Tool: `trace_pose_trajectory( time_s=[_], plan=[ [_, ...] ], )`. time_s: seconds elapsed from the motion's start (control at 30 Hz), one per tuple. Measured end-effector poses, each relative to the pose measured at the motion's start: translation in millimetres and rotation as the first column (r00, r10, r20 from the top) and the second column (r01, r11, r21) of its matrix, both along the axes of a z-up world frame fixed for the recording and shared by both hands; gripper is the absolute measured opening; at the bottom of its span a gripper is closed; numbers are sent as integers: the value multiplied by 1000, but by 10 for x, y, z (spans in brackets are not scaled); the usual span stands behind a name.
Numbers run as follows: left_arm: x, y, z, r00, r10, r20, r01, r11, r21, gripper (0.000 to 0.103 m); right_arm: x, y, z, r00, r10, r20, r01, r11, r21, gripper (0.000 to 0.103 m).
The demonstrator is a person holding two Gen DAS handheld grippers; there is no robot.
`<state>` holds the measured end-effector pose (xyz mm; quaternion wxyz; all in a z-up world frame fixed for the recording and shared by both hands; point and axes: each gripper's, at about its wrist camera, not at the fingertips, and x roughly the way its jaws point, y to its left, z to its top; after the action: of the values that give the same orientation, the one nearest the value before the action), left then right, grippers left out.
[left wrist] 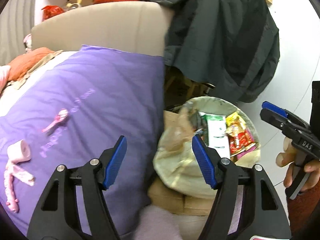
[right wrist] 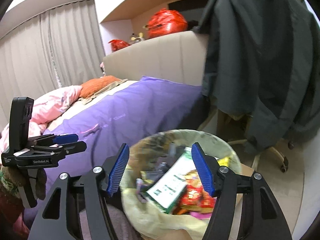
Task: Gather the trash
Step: 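Move both tools back to the pink wrappers on the bed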
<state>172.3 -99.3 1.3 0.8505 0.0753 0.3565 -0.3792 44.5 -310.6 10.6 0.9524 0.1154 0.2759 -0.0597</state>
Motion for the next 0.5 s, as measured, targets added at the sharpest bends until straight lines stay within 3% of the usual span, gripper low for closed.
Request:
trace_pose_trajectory(
  time_s=[0.3,0.4,0.5],
  plan=[
    [316,1058,-77,980,201,7,-201,980,-15,64,368,687,39,995,99,-27,-100,994,-38,61],
    [496,1481,-193,948,315,-35,-317,947,-50,64,533,953,-18,989,137,-48,-140,989,-54,61],
    [663,1863,-361,897,436,-68,-441,894,-79,64,725,1233,-92,983,170,-72,-175,982,-70,61]
  ],
)
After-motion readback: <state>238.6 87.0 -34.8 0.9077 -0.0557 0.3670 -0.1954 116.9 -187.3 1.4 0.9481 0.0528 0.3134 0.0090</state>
